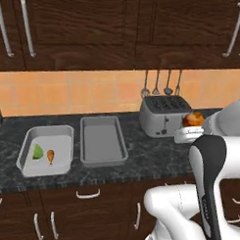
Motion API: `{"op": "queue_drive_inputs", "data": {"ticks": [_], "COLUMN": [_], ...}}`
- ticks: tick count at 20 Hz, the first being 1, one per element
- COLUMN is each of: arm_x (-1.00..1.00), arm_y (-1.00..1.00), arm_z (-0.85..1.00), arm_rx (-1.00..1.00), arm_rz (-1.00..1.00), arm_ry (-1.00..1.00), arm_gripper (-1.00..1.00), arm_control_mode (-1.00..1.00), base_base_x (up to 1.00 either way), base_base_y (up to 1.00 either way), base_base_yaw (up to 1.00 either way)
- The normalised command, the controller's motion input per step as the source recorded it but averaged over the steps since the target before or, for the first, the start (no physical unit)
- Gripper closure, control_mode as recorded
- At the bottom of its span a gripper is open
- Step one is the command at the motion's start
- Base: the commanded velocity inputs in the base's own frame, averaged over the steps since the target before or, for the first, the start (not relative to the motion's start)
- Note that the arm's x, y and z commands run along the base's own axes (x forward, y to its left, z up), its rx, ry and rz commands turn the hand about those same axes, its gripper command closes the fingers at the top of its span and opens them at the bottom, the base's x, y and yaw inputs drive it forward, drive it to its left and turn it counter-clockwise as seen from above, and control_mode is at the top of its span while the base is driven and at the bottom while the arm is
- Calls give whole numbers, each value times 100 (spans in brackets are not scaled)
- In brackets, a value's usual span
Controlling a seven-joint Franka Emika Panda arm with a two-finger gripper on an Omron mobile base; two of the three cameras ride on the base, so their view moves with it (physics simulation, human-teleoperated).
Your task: Place one lemon wedge and one chicken drumstick in each tupperware on the nearby counter, to pack two identical lunches.
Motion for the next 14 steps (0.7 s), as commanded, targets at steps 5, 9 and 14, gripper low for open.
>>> {"op": "queue_drive_inputs", "data": {"ticks": [5, 9, 14], "arm_x": [0, 0, 84], "arm_y": [0, 0, 34], "arm_z": [0, 0, -100], "arm_rx": [0, 0, 14], "arm_rz": [0, 0, 8], "arm_ry": [0, 0, 7], "arm_gripper": [100, 100, 100], "arm_control_mode": [100, 100, -100], "base_base_x": [57, 65, 0], "base_base_y": [100, 61, 0], "base_base_yaw": [0, 7, 0]}}
